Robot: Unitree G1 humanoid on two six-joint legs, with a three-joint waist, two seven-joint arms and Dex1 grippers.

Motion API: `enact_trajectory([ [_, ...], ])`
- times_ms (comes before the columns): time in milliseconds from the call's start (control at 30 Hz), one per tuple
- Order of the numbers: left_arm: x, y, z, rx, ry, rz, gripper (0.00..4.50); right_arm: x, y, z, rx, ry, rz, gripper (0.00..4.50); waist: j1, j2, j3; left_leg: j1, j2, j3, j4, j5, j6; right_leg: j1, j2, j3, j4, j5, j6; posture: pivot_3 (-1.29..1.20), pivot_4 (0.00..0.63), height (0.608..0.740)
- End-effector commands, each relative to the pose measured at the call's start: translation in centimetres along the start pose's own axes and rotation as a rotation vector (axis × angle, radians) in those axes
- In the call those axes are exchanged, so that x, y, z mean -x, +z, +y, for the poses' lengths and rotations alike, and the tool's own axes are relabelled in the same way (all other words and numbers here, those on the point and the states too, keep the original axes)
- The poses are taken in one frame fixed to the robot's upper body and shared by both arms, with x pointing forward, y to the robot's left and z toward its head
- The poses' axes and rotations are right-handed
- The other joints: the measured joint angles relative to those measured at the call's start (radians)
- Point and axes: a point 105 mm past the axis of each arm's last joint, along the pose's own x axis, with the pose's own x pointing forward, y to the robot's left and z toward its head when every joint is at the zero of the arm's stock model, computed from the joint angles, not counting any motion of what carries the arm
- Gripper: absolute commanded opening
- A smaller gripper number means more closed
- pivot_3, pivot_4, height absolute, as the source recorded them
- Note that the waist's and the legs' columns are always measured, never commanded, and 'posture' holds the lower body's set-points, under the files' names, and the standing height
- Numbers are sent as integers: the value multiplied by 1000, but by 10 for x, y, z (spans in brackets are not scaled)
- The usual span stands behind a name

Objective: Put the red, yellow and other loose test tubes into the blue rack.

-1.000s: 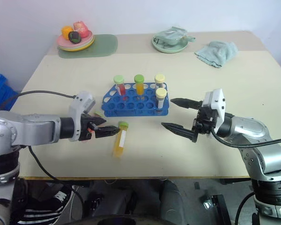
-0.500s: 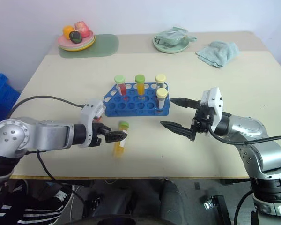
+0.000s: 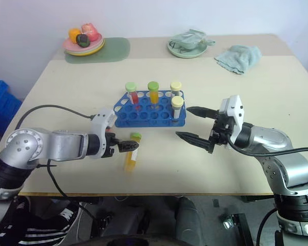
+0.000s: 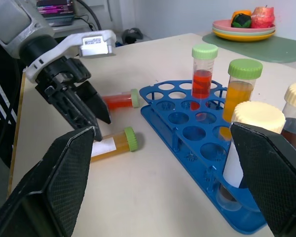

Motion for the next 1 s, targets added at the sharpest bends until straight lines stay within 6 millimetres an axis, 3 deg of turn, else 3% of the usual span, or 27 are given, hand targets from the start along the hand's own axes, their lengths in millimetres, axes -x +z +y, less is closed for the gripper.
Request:
enact_trajectory([
  [33, -1, -4, -6, -22, -38, 32, 4500, -2, 11, 4, 41, 8, -26, 4466, -1, 0, 0, 0, 0, 0, 0, 0, 0, 0, 0, 0, 0, 0, 0, 0, 150, 740],
  [433, -9, -8, -6, -3, -44, 67, 4500, -3, 12, 3, 40, -8, -27, 4466, 1, 0, 0, 0, 0, 0, 0, 0, 0, 0, 0, 0, 0, 0, 0, 0, 150, 740],
  [533, -10, -9, -6, 6, -46, 71, 3658, -4, 12, 4, 42, -9, -31, 4500, 0, 0, 0, 0, 0, 0, 0, 0, 0, 0, 0, 0, 0, 0, 0, 0, 150, 740],
  [633, -11, -7, -6, 10, -43, 67, 2282, -5, 13, 4, 44, -10, -33, 4500, 0, 0, 0, 0, 0, 0, 0, 0, 0, 0, 0, 0, 0, 0, 0, 0, 150, 740],
  [1000, -12, -4, -4, 19, -18, 58, 2282, -4, 14, 4, 57, -24, -38, 4500, 0, 0, 0, 0, 0, 0, 0, 0, 0, 0, 0, 0, 0, 0, 0, 0, 150, 740],
])
